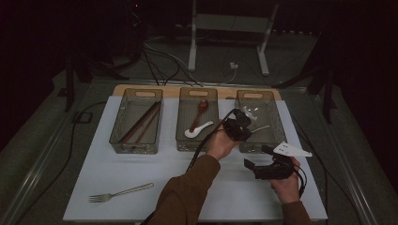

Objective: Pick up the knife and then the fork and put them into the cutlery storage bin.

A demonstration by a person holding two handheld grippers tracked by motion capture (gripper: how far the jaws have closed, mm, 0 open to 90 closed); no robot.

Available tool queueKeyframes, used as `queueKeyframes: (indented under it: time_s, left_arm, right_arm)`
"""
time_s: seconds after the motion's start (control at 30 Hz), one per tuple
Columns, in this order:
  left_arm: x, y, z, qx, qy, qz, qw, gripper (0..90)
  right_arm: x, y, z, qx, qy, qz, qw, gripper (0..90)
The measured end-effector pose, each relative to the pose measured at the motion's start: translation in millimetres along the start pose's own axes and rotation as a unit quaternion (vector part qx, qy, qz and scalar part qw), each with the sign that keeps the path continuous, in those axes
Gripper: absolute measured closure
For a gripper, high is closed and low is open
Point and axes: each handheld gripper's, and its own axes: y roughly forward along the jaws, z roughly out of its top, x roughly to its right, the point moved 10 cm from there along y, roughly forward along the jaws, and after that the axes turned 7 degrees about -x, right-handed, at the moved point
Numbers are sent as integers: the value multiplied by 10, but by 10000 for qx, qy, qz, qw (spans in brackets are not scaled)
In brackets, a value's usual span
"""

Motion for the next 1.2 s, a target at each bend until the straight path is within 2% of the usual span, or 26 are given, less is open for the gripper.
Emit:
queueKeyframes:
  time_s: [0.47, 0.57, 1.0, 1.07, 1.17, 1.2]
  left_arm:
    - [2, 135, 80, -73, -210, -10, 9998, 816]
    - [-3, 170, 98, -108, -305, -1, 9995, 816]
    - [-1, 304, 197, -246, -565, 20, 9981, 815]
    - [5, 314, 226, -231, -597, 3, 9979, 814]
    - [-3, 277, 288, 39, -710, -41, 9975, 802]
    - [-10, 238, 319, 167, -725, -46, 9972, 713]
  right_arm:
    - [89, -90, -6, 82, 110, -78, 9999, 0]
    - [105, -100, -7, 98, 114, -99, 9998, 0]
    - [115, -111, -4, 119, 118, -91, 9998, 0]
    - [118, -116, 0, 133, 128, -86, 9998, 0]
    - [121, -119, -2, 128, 139, -91, 9998, 0]
    - [124, -122, -3, 128, 131, -96, 9998, 0]
